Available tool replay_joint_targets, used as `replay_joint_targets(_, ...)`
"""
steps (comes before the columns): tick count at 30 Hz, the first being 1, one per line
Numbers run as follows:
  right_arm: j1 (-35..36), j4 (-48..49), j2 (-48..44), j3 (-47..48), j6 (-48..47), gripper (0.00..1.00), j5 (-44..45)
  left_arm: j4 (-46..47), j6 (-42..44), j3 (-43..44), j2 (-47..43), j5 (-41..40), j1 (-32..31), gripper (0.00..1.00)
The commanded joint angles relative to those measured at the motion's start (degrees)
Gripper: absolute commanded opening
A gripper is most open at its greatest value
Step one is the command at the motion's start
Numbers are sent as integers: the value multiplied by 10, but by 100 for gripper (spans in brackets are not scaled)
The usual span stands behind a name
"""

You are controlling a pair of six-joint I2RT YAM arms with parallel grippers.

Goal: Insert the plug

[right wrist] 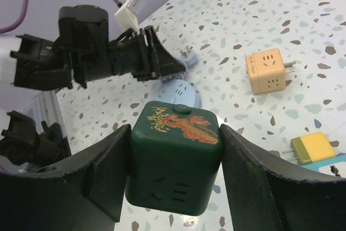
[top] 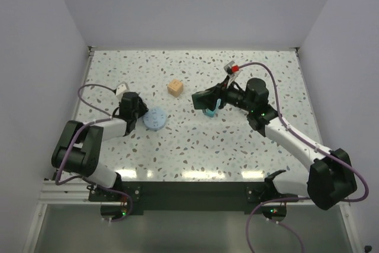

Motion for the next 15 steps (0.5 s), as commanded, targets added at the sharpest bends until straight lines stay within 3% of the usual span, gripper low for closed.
replay_joint_targets(1, 24, 37, -12, 1, -23, 0, 58, -31, -111, -24, -42, -48, -46, 0)
replay_joint_targets(4, 47, 42, -12, -5, -38, 0, 98, -39, -171, -32, -51, -65, -88, 0)
replay_joint_targets(10, 81, 114, -20, -50, -40, 0, 163, -29, -238, -57, -56, -69, -105, 0)
replay_joint_targets(15, 111, 161, 1, -63, -57, 0, 180, -12, -183, -41, -46, -54, -116, 0)
